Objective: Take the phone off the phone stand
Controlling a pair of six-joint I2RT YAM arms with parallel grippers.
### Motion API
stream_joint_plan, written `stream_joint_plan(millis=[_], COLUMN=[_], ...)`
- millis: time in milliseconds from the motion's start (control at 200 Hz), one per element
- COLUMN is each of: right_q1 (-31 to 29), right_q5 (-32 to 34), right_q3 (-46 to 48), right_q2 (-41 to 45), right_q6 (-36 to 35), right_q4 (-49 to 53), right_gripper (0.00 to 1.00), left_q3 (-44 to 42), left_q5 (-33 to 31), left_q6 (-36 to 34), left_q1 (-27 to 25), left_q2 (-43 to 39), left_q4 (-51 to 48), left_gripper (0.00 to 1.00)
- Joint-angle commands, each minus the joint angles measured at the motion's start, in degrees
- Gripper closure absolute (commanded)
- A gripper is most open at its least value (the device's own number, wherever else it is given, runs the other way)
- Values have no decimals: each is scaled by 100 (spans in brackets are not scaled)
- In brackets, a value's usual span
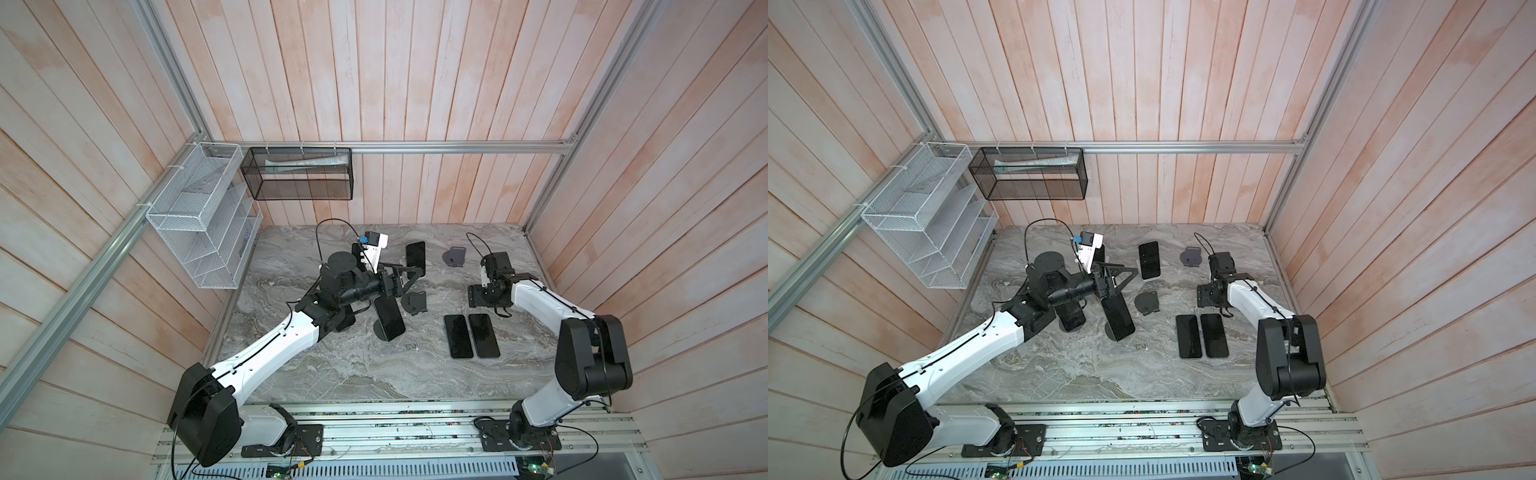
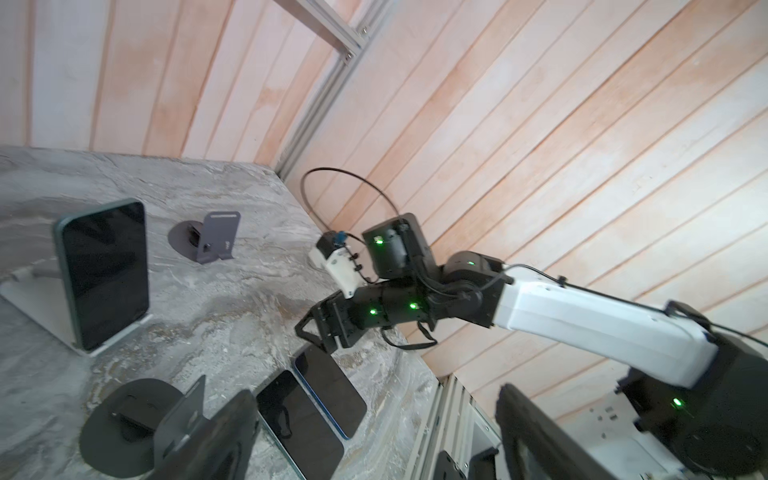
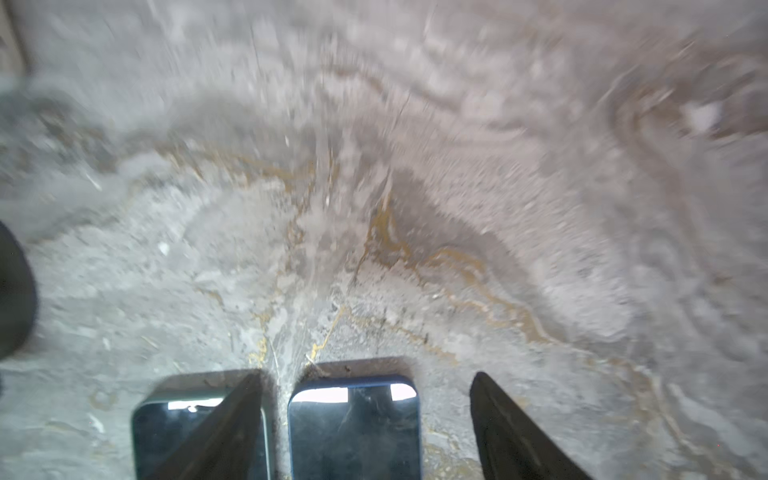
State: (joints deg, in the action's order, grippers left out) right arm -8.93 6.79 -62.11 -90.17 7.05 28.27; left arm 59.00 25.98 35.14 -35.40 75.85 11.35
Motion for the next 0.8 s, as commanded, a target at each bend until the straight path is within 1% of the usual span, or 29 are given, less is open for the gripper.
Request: stream_joint_plan(millis=[0, 70, 125, 220, 290, 365, 450, 545, 710, 755, 795], right_q1=[-155, -418, -719, -1433, -1858, -2380, -2844, -3123, -3160, -3167, -3190], right_q5=[441, 469, 643, 1067, 1140, 1317, 1541, 1651, 1555, 1380, 1502], right_q3=[-253, -231, -113, 200, 291, 145, -17, -186, -497, -552, -535], right_q2=[602, 878, 1057, 1258, 1274, 1223, 1179, 1050, 801, 810, 870], right_q6=[69, 110, 112, 39, -34, 184, 359, 379, 411, 353, 464], right_q4=[-75, -278, -525, -1052, -1340, -1515, -1689, -1847, -1708, -1606, -1594], right_gripper=[19, 19, 19, 19, 21, 22, 22, 22, 22, 19, 15], left_q3=[-99, -92, -159, -347, -465, -484, -389, -577, -975, -1011, -1034], left_q5=[-923, -1505, -1984, -2641, -3103, -3569, -4017, -4307, -4404, -4371, -4360], left_q6=[-206, -295, -340, -261, -294, -534, -537, -587, -383, -412, -488], left_q1=[150, 202, 266, 431, 517, 517, 524, 521, 605, 609, 600], left_q2=[-286, -399, -516, -696, -789, -857, -951, -1100, -1174, -1146, -1105], left_q4=[-251, -452, -504, -447, -353, -334, -508, -282, 155, 198, 232], left_gripper=[7, 6, 5, 3, 1, 0, 0, 0, 0, 0, 0])
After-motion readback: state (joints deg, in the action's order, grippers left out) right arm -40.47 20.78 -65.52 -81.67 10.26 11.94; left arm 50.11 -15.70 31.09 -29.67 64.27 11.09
